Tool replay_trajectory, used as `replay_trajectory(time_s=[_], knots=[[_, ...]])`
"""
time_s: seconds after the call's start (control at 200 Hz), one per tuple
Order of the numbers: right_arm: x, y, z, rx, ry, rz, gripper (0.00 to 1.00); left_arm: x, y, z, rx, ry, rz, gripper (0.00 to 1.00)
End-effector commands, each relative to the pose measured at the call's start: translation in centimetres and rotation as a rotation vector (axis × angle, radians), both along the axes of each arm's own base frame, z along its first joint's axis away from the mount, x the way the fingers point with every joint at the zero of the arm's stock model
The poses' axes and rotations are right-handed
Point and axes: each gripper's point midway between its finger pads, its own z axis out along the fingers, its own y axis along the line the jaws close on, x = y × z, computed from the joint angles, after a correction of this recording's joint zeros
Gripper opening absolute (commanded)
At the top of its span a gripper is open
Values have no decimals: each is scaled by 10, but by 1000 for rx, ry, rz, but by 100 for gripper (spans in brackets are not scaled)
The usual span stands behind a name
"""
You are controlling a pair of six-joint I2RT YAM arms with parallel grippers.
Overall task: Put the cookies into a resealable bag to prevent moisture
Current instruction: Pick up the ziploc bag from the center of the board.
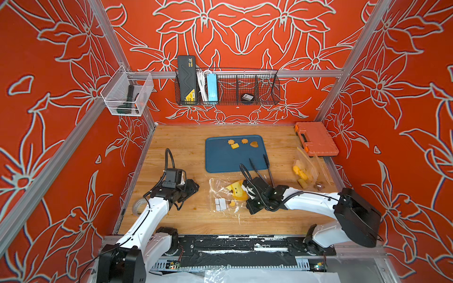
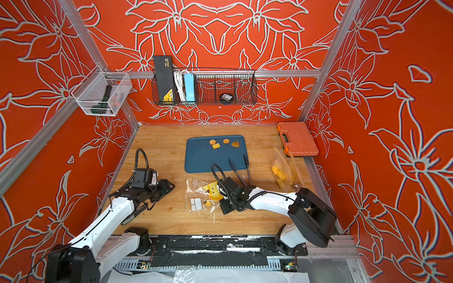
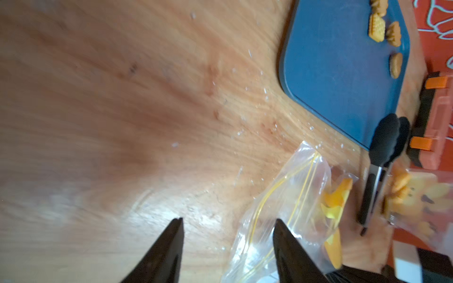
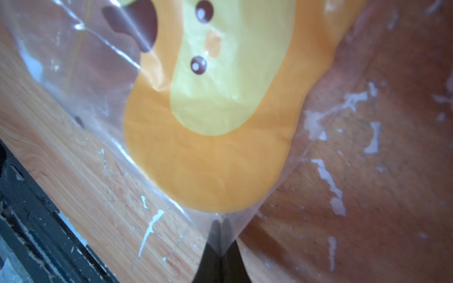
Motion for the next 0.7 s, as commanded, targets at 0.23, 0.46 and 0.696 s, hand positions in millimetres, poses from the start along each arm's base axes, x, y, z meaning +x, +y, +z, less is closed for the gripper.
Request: replay_trajectory(time_s=[0.23,0.46,0.696], knots=[[-5,-8,5,62,84,4,0,-8,-47,-22,-106,-19,-140,34],[0,-7,5,82,88,-35,0,-18,-59,-34,-122,-2,-184,30],[4,-11,-4,60,98,-70,0,-24,-81,-29,-188,-29,-250,57]])
